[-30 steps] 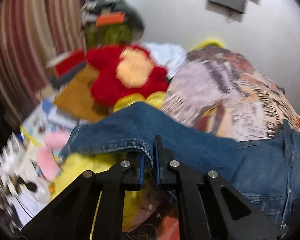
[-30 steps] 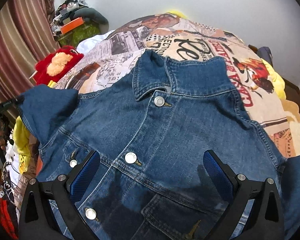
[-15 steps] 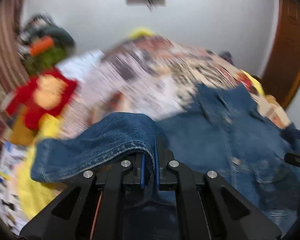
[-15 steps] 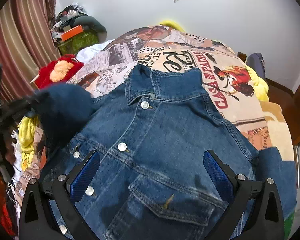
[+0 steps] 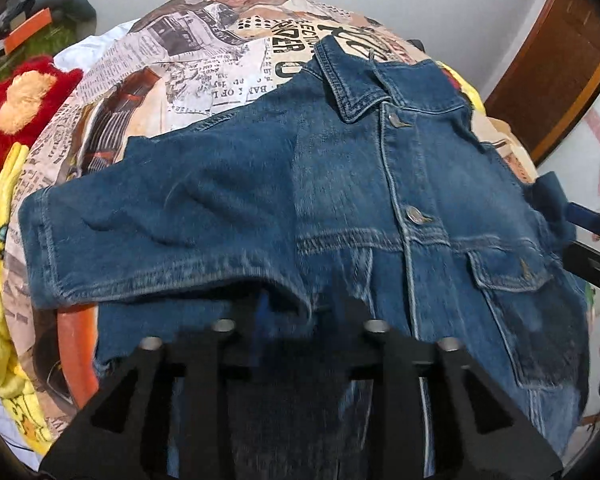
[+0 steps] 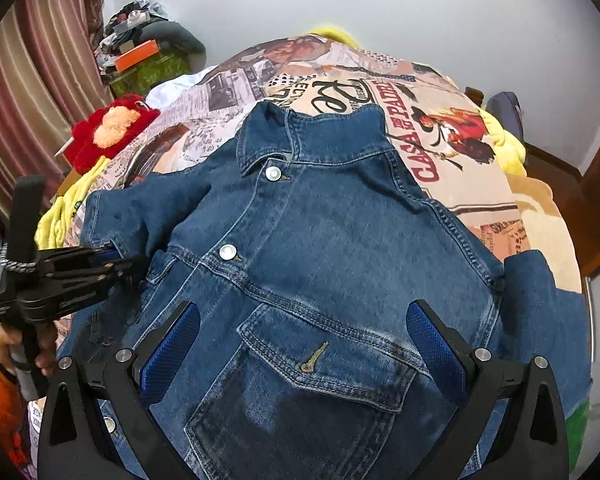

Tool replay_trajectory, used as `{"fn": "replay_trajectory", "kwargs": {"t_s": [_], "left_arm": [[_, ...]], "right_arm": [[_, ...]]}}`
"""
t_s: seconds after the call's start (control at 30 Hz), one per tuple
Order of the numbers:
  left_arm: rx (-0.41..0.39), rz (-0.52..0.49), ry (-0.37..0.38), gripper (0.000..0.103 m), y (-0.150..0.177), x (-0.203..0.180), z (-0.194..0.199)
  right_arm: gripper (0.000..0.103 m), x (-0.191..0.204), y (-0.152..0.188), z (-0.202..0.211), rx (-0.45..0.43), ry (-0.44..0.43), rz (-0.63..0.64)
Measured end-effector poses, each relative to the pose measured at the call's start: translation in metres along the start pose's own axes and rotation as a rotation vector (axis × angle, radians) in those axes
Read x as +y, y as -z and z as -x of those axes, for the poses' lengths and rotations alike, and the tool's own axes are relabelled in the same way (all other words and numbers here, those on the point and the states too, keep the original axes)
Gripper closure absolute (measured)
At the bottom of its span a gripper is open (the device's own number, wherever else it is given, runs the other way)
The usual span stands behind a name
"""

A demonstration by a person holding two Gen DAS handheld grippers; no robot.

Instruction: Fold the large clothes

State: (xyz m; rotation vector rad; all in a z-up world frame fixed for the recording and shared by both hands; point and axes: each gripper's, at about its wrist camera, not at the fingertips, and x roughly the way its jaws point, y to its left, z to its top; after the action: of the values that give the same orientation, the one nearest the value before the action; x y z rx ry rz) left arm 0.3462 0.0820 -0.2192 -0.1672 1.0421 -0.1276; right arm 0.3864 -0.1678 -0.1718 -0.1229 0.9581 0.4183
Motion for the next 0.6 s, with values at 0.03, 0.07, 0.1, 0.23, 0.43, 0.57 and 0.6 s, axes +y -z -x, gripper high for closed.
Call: {"fn": "replay_trajectory", "kwargs": {"t_s": [0.03, 0.07, 0.1, 0.23, 0.43, 0.57, 0.6], "left_arm": [[-0.014, 0.004, -0.003, 0.053, 0.003, 0.004, 0.007], [-0.03, 0.009, -0.006, 0.051, 0.005, 0.007, 0.014], [-0.046, 0.02, -0.008, 0.049, 0.006, 0.013, 0.022], [-0.111, 0.138, -0.007, 0.041, 0.01, 0.054, 0.054], [-0.14, 0.39, -0.075, 0.041, 0.023, 0.139, 0.06], [-0.105, 0.549, -0.048, 0.041, 0.039, 0.185, 0.041], [-0.097, 0.577, -0.037, 0.041, 0.042, 0.191, 0.035]], "right_arm": [[0.0, 0.0, 0.0, -0.001, 0.001, -0.002, -0.001], [0.0, 0.001, 0.0, -0.001, 0.001, -0.003, -0.001], [0.0, 0.002, -0.001, -0.002, 0.0, -0.004, -0.001], [0.0, 0.006, -0.004, -0.005, -0.006, -0.002, 0.007], [0.0, 0.016, -0.011, -0.016, -0.014, 0.024, 0.038], [0.0, 0.023, -0.014, -0.025, -0.007, 0.027, 0.056], [0.0, 0.025, -0.014, -0.027, -0.006, 0.03, 0.063]]}}
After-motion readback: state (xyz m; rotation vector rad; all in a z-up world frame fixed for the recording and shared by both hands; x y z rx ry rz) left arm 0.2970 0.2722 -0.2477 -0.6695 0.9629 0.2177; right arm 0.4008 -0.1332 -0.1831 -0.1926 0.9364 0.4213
